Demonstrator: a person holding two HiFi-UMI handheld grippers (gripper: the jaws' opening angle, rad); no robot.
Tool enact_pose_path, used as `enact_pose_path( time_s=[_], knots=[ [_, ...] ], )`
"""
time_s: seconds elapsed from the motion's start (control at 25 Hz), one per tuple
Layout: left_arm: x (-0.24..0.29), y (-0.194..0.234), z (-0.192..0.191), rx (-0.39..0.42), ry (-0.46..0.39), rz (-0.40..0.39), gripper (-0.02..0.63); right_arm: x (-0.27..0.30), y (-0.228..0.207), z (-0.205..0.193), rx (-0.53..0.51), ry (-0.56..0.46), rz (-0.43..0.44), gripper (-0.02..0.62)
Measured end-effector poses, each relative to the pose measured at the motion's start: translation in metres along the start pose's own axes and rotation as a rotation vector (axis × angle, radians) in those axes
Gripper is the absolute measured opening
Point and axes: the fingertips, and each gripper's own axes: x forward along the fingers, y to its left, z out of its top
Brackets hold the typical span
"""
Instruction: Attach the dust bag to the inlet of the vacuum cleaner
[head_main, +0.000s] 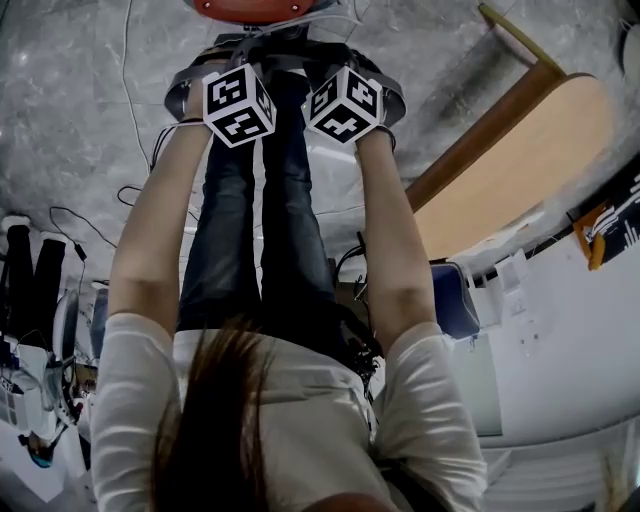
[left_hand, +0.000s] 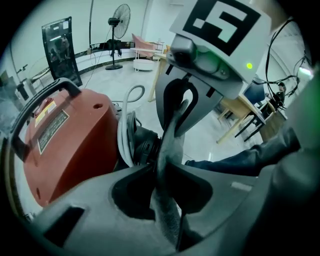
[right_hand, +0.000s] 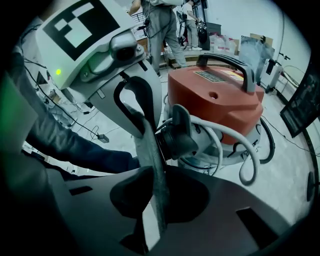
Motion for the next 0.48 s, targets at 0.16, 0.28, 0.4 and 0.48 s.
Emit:
enact_pose_path(
  time_s=[0.16,0.28,0.4,0.48],
  knots=[
    [0.002,0.002,0.0,-0.018,-0.01,0.027,0.08,0.002,-0.002,-0.001,0.042,0.005,0.01,0.063],
    [0.002,0.001,-0.006,-0.114,-0.013,-0.001,0.088,0.002,0.001,0.0,0.051,0.012,0.032,0.091],
    [0.0,-0.002,-0.008,-0.241,-0.039,-0.064,0.164,-0.001,0.005,-0.003,0.083,0.021,0.056,0.18],
    [-0.003,-0.004,-0.01,-0.298,-0.057,-0.088,0.222,-0.004,0.006,-0.004,0.109,0.008,0.059,0.208]
  ],
)
